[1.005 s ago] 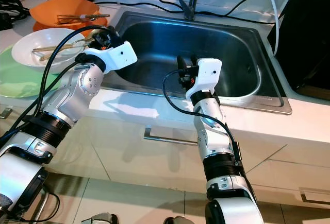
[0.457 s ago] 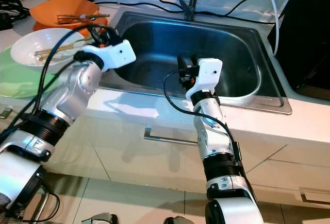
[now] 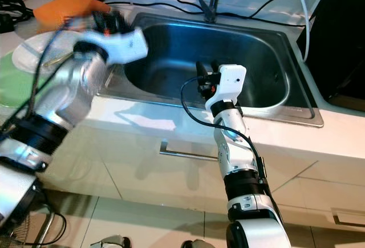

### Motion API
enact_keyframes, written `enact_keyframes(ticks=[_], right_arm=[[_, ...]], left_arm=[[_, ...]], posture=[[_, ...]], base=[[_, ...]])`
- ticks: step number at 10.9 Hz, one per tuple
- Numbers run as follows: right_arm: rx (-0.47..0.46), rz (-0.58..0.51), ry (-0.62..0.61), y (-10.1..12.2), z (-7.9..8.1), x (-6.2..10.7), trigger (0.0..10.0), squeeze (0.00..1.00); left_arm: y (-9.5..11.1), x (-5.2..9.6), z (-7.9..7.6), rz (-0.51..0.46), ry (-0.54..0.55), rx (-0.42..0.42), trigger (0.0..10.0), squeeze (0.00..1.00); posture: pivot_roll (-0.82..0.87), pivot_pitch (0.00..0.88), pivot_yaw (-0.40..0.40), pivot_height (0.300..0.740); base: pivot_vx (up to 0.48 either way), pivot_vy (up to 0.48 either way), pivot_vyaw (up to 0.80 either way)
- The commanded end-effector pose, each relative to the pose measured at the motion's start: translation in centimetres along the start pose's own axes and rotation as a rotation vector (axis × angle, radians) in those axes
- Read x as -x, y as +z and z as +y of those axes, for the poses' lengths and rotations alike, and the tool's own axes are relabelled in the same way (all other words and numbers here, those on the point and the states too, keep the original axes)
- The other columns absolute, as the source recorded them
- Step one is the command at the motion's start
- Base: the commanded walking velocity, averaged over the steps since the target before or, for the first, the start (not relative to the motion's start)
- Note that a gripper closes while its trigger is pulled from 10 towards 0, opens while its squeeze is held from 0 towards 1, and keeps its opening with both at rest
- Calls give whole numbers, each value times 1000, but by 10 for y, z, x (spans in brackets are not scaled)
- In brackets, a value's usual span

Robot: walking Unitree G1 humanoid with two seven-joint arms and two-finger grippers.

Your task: Kitchen organization

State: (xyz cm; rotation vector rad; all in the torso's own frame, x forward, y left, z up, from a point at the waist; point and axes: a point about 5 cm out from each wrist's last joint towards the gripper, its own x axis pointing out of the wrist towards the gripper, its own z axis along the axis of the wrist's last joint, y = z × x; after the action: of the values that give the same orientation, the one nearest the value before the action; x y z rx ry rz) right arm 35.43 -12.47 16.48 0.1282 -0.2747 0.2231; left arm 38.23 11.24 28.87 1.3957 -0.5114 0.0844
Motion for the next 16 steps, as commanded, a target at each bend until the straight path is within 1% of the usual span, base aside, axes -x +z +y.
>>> enact_keyframes(ticks=[1, 3, 4, 5, 6, 7, 8, 9, 10, 11, 12, 13, 14, 15, 16], right_arm=[[-8, -1, -10, 1, -1, -2, 10000, 0], [-11, 0, -12, 1, -1, -2, 10000, 0], [-11, 1, -12, 0, -1, -1, 10000, 0], [-11, 0, -12, 0, 0, -1, 10000, 0], [-9, 0, -12, 0, 0, -1, 10000, 0], [-7, 0, -10, 0, 0, -1, 10000, 0], [-6, 1, -10, 0, 0, -1, 10000, 0], [-4, 1, -6, 0, 1, 0, 10000, 0], [-2, 1, -3, 0, 1, 0, 10000, 0], [1, 1, 0, 0, 1, 0, 10000, 0], [3, 0, 5, 0, 0, 0, 10000, 0], [1, -8, 21, 3, -1, 0, 10000, 1000], [11, -10, 39, 5, -1, -1, 10000, 1000], [40, -15, 75, 8, -2, -2, 10000, 1000], [43, -15, 131, 12, 0, -4, 10000, 1000]], left_arm=[[18, -4, 30, -104, 167, 38, 10000, 0], [45, 3, 54, -280, 311, 181, 10000, 0], [61, 10, 61, -395, 334, 335, 10000, 0], [67, 13, 61, -481, 321, 530, 10000, 0], [75, 16, 62, -530, 268, 768, 10000, 0], [78, 18, 63, -549, 217, 1004, 10000, 0], [78, 18, 61, -546, 161, 1212, 10000, 0], [73, 16, 56, -515, 106, 1413, 10000, 0], [66, 14, 46, -475, 57, 1546, 10000, 0], [60, 15, 35, -448, 33, 1607, 10000, 0], [56, 17, 28, -434, 9, 1607, 10000, 0], [50, 20, 20, -407, -18, 1647, 10000, 0], [47, 22, 17, -387, -30, 1658, 10000, 0], [42, 24, 8, -356, -51, 1669, 10000, 0], [40, 25, 3, -345, -63, 1681, 10000, 0]], posture=[[83, 63, -46, 740], [84, 62, -44, 740], [81, 62, -42, 740], [80, 63, -43, 740], [79, 64, -43, 740], [78, 64, -42, 740], [78, 65, -42, 740], [76, 67, -42, 740], [75, 68, -43, 740], [75, 68, -43, 740], [73, 73, -46, 740], [70, 74, -46, 740], [69, 75, -46, 740], [64, 73, -44, 740], [61, 71, -43, 740]], base=[[0, 0, 0], [0, 0, 0], [0, 0, 0], [0, 0, 0], [0, 0, 0], [0, 0, 0], [0, 0, 0], [0, 0, 0], [0, 0, 0], [0, 0, 0], [0, 0, 0], [0, 0, 0], [0, 0, 0], [0, 0, 0], [0, 0, 0]])
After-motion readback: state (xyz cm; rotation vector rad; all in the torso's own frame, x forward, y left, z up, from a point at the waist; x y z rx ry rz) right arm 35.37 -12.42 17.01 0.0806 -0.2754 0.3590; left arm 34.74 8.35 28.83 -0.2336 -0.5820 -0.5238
